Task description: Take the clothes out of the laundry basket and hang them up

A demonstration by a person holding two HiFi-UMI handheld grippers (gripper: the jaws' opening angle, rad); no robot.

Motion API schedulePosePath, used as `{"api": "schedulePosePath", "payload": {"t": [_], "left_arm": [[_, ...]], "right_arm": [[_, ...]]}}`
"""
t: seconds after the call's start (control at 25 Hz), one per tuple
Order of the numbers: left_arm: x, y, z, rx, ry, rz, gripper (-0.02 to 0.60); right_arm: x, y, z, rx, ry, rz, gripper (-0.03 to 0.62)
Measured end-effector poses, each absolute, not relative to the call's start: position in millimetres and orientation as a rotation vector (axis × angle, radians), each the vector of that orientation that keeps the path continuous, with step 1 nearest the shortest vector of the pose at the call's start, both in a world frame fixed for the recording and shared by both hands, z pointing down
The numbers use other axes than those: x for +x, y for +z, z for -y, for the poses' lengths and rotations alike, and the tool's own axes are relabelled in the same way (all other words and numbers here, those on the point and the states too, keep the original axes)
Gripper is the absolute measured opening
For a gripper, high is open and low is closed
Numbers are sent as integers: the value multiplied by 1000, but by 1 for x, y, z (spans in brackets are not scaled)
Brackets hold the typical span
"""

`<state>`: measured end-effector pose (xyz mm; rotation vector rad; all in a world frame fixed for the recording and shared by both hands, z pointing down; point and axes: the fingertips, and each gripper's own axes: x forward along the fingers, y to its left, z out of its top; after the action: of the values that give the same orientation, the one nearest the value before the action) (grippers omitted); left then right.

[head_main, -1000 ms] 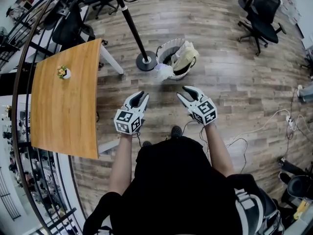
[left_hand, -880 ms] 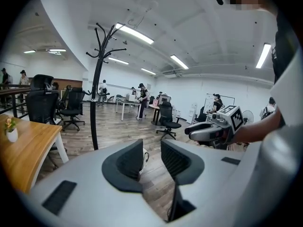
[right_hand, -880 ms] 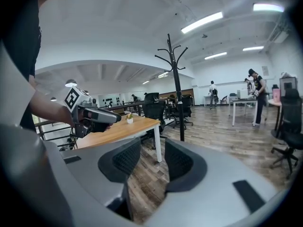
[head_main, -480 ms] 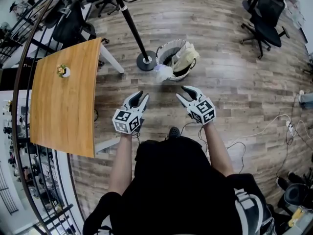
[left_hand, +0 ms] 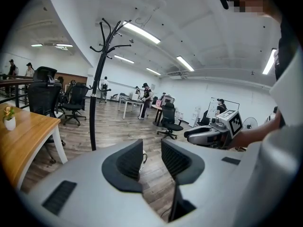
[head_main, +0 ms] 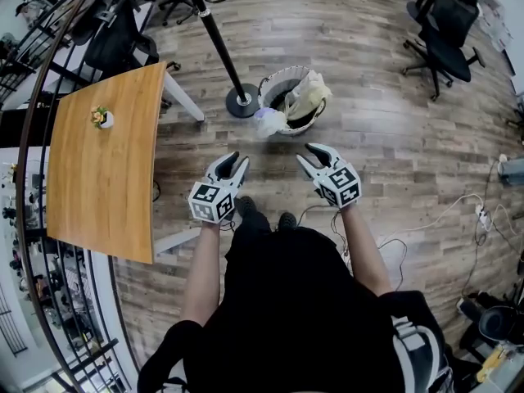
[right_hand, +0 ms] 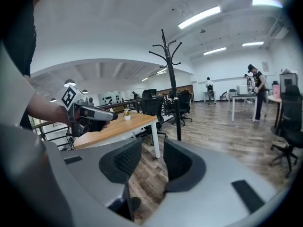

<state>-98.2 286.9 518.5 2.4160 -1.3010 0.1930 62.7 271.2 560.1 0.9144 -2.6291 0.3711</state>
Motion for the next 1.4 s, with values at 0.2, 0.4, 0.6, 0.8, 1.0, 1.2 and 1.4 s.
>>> {"api": "schedulePosePath", "payload": {"t": [0.2, 0.4, 0.6, 0.8, 1.0, 1.2, 1.4], "left_arm": [[-95, 525, -276, 2415, 205, 1266, 117], [-93, 536, -260, 2413, 221, 1216, 117], [-95, 536, -239, 2430, 235, 1179, 117], [-116, 545, -216, 2424, 263, 1141, 117], [-128, 556, -195, 2414, 292, 1102, 117], [-138, 570, -171, 2407, 319, 1044, 117], [-144, 577, -143, 2419, 341, 981, 117]], "right_arm": [[65, 562, -263, 934, 381, 2608, 155], [67, 563, -249, 970, 394, 2581, 155], [63, 564, -233, 986, 409, 2557, 152], [43, 570, -213, 1006, 431, 2538, 152], [33, 576, -193, 1017, 448, 2509, 152], [28, 586, -171, 1062, 478, 2471, 149], [22, 590, -149, 1114, 504, 2440, 149]]}}
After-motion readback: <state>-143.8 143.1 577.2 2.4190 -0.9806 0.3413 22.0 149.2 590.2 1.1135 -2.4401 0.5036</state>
